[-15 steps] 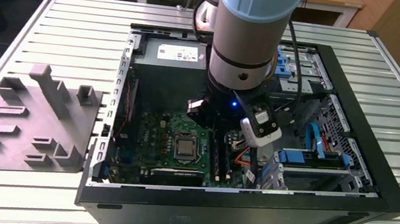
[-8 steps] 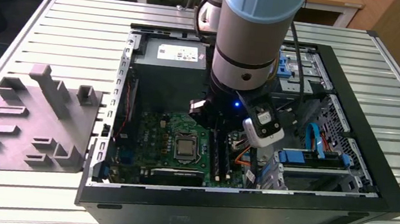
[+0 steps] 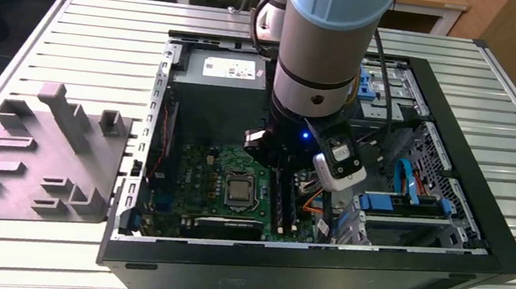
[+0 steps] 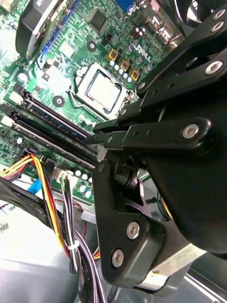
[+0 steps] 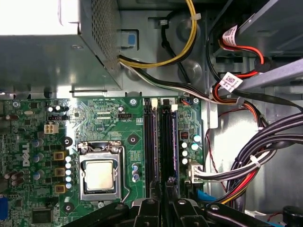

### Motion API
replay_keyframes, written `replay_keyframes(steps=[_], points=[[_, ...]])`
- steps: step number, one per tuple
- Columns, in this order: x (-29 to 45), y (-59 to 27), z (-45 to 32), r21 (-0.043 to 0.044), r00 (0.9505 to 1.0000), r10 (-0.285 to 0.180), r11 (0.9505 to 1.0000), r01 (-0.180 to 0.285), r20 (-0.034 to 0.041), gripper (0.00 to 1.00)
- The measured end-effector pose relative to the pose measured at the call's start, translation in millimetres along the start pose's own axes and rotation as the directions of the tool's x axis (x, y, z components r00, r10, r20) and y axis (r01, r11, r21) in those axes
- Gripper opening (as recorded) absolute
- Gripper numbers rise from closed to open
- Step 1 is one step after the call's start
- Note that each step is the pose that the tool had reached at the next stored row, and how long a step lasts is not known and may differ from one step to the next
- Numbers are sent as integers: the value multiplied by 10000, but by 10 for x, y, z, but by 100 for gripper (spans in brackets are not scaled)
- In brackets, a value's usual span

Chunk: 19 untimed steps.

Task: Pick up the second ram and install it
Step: 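Insert the second ram into the second slot, then press down the second ram until it locks into place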

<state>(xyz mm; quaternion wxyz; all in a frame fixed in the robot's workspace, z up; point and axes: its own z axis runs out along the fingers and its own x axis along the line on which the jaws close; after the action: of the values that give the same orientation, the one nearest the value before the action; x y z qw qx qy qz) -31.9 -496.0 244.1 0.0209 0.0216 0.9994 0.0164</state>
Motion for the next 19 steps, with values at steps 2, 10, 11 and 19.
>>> replay_keyframes(steps=[2, 10, 11, 19], points=[[0, 0, -1, 2, 10000, 1, 10000, -1, 0, 19], [0, -7, 0, 1, 10000, 2, 10000, -2, 0, 19], [0, -7, 0, 1, 10000, 1, 10000, -1, 0, 19], [0, -9, 0, 2, 10000, 2, 10000, -2, 0, 10]])
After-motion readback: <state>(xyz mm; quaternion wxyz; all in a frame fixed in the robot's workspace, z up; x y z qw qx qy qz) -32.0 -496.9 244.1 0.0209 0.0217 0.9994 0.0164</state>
